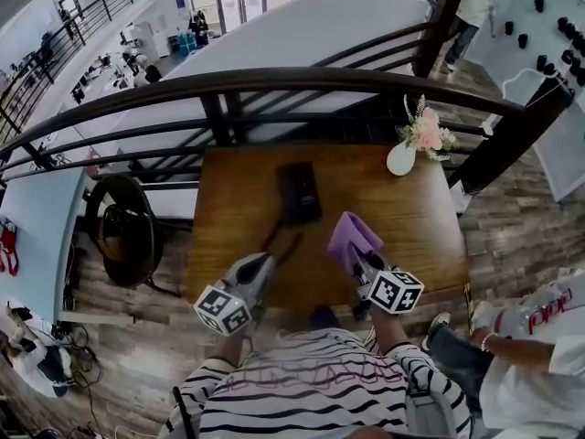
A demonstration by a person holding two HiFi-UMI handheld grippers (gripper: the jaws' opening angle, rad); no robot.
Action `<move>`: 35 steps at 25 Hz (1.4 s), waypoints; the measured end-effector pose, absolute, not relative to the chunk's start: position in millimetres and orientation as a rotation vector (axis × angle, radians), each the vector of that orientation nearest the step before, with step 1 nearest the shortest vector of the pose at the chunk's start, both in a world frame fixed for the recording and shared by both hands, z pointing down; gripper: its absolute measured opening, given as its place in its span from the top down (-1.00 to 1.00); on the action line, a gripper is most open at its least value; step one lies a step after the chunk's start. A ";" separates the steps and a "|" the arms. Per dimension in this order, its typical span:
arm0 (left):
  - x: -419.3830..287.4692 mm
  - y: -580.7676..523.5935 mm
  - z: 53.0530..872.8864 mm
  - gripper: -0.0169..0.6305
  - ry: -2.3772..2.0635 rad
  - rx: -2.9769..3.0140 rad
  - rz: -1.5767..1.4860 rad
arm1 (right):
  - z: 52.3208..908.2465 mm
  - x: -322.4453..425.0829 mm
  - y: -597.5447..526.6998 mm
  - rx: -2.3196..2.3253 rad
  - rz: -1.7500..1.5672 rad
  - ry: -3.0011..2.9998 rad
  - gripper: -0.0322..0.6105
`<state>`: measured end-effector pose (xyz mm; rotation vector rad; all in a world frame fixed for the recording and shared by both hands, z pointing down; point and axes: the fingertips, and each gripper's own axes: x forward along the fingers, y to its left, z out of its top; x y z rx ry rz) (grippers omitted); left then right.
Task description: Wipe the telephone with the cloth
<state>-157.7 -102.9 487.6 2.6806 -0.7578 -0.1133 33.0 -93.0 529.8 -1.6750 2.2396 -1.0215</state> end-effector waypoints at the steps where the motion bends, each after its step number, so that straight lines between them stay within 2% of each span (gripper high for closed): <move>1: -158.6 -97.6 488.5 0.94 -0.755 2.681 -0.115 | 530.8 32.6 -85.5 -1.678 -1.023 2.231 0.78; 14: -174.6 -47.3 496.4 0.94 -0.769 2.666 -0.122 | 537.7 19.7 -27.8 -1.691 -1.037 2.199 0.79; 35: -180.3 -39.2 496.7 0.94 -0.803 2.645 -0.126 | 534.0 12.6 -24.3 -1.675 -1.040 2.207 0.79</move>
